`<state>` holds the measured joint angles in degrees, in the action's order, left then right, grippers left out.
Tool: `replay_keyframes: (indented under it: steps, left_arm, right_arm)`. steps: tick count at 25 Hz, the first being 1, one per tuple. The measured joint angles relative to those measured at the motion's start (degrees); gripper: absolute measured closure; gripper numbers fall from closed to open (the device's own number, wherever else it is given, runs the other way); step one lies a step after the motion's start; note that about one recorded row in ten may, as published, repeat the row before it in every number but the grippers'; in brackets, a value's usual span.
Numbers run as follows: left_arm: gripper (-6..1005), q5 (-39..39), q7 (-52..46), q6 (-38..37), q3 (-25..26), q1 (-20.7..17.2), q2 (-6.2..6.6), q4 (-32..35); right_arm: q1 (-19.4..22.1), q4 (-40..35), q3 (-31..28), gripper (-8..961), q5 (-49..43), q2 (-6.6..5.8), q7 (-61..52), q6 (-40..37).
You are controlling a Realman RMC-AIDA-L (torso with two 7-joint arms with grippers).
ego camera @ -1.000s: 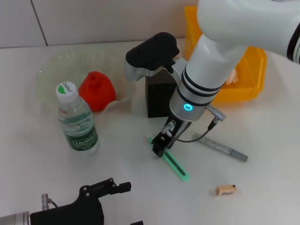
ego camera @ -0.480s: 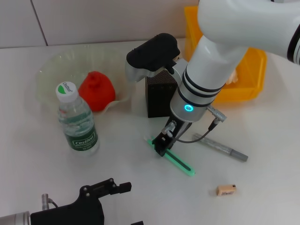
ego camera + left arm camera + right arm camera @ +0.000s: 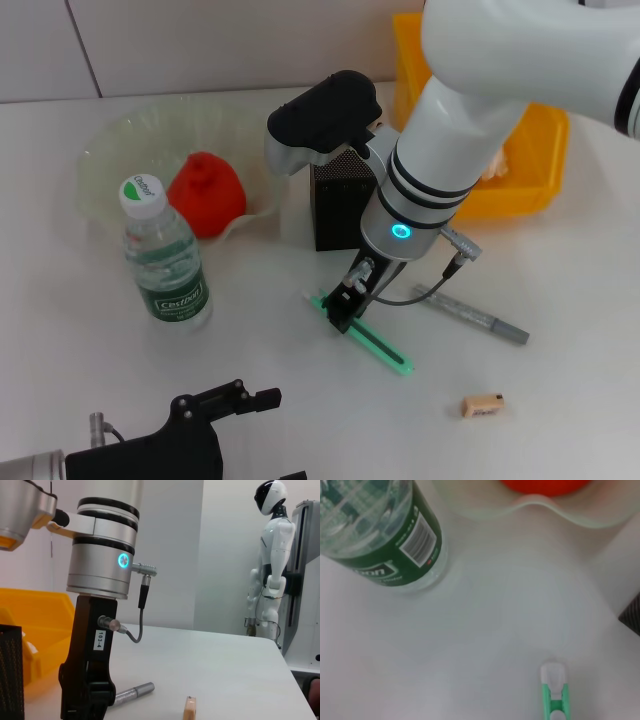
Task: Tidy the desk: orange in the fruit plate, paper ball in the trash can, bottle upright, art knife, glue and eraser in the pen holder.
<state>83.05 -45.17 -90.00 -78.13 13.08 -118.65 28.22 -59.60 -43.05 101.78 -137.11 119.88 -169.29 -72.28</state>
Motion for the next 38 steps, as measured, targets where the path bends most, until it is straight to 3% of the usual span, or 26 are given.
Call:
replay_keyframes:
  steps: [14, 28, 31, 34, 36, 38]
  left_arm:
    - [212, 0.00, 0.00, 0.06, 0.00, 0.02, 0.00, 0.00]
    - [213, 0.00, -0.08, -0.12, 0.00, -0.01, 0.00, 0.00]
    - [213, 0.01, -0.09, -0.12, 0.01, 0.11, 0.00, 0.00]
    - [213, 0.00, -0.24, -0.06, 0.01, 0.27, 0.00, 0.00]
    - [213, 0.00, -0.30, -0.03, 0.04, 0.28, 0.00, 0.00]
    - [213, -0.24, -0.34, 0.07, 0.41, 0.32, 0.00, 0.00]
  right_arm:
    - [4.56, -7.43, -1.01, 787, -0.33, -0.44, 0.05, -1.68]
    - [17.61, -38.52, -17.18, 788, -4.88, -0.72, 4.02, -12.09]
    - [21.90, -49.37, -21.34, 788, -4.76, -0.64, 6.67, -11.57]
    - [23.93, -53.10, -22.36, 787, -4.71, -0.56, 8.41, -9.87]
    - [27.92, -56.61, -22.05, 787, -4.44, -0.44, 11.68, -3.79]
    - [29.20, -57.14, -21.49, 787, -4.07, -0.39, 12.94, -1.55]
